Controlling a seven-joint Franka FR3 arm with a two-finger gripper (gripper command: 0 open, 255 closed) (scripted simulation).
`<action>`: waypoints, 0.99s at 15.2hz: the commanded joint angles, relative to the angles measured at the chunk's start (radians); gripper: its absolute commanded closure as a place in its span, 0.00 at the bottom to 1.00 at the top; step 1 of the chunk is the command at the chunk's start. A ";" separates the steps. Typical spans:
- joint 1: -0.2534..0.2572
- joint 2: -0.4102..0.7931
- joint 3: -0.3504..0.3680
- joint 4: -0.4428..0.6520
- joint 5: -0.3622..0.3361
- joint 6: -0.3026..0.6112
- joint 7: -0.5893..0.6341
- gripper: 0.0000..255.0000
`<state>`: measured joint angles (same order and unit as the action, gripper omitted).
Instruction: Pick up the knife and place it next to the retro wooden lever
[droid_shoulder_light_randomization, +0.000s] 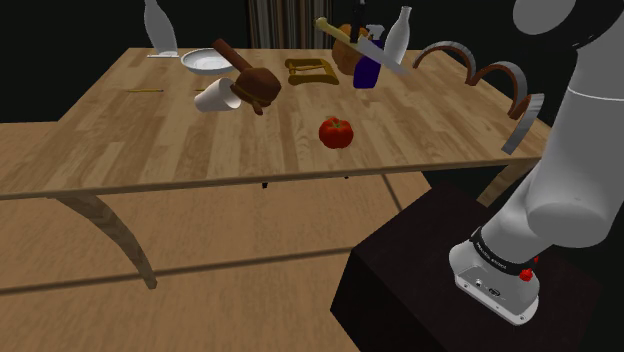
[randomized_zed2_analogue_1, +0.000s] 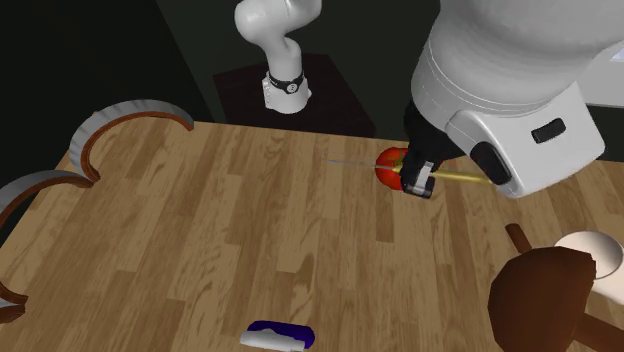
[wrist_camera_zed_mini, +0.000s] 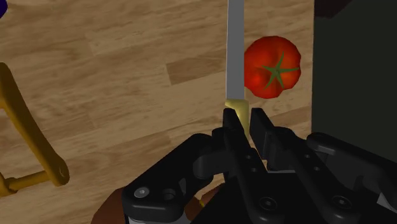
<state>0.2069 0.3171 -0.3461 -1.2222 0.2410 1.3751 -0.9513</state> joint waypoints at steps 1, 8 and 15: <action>0.030 -0.001 0.015 0.002 0.002 0.004 0.047 1.00; 0.129 0.019 0.067 0.032 0.011 0.021 0.198 1.00; 0.213 0.104 0.115 0.158 0.030 0.007 0.346 1.00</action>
<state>0.4138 0.3902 -0.2380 -1.1202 0.2638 1.4027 -0.6295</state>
